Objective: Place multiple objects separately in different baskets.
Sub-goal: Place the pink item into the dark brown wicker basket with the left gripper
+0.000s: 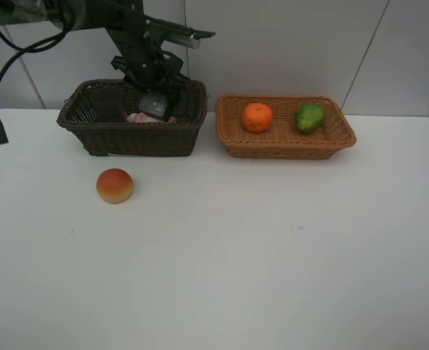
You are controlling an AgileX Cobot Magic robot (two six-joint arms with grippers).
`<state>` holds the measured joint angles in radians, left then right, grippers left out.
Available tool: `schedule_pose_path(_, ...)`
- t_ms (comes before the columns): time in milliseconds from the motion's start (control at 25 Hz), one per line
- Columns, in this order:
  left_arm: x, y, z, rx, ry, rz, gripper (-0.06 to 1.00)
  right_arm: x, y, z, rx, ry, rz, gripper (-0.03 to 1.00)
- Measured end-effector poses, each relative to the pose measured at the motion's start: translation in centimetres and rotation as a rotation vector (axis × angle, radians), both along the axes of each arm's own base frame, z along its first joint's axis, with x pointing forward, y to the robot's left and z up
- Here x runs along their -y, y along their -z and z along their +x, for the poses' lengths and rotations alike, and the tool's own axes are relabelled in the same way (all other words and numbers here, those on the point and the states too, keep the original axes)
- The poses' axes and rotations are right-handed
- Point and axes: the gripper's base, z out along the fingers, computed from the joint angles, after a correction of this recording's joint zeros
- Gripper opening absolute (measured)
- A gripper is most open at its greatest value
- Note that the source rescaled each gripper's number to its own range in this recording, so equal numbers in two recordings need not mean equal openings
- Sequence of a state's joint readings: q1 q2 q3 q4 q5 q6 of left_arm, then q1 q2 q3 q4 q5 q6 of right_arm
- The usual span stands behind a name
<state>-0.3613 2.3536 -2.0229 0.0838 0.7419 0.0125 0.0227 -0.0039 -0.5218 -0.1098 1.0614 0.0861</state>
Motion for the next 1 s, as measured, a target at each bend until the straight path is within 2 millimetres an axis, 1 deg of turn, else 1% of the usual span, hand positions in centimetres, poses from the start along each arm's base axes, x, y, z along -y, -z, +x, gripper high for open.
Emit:
schedule_pose_path(160, -0.04, 0.0, 0.02, 0.004, 0.015, 0.013, 0.82, 0.0, 0.0, 0.0, 0.0, 0.0, 0.0, 0.79)
schedule_pose_path(280, -0.13, -0.01, 0.05, 0.015, 0.075, 0.055, 0.82, 0.0, 0.0, 0.0, 0.0, 0.0, 0.0, 0.79)
schedule_pose_path(320, -0.15, -0.01, 0.06, 0.017, 0.086, 0.063, 0.84, 0.0, 0.0, 0.0, 0.0, 0.0, 0.0, 0.79)
schedule_pose_path(400, -0.13, -0.06, 0.14, 0.028, 0.098, 0.067, 0.94, 0.0, 0.0, 0.0, 0.0, 0.0, 0.0, 0.79)
schedule_pose_path(440, -0.1, -0.09, 0.2, 0.036, 0.101, 0.066, 0.97, 0.0, 0.0, 0.0, 0.0, 0.0, 0.0, 0.79)
schedule_pose_path(520, -0.07, -0.14, 0.27, 0.046, 0.107, 0.066, 0.99, 0.0, 0.0, 0.0, 0.0, 0.0, 0.0, 0.79)
schedule_pose_path(1000, -0.04, -0.19, 0.36, 0.058, 0.113, 0.066, 1.0, 0.0, 0.0, 0.0, 0.0, 0.0, 0.0, 0.79)
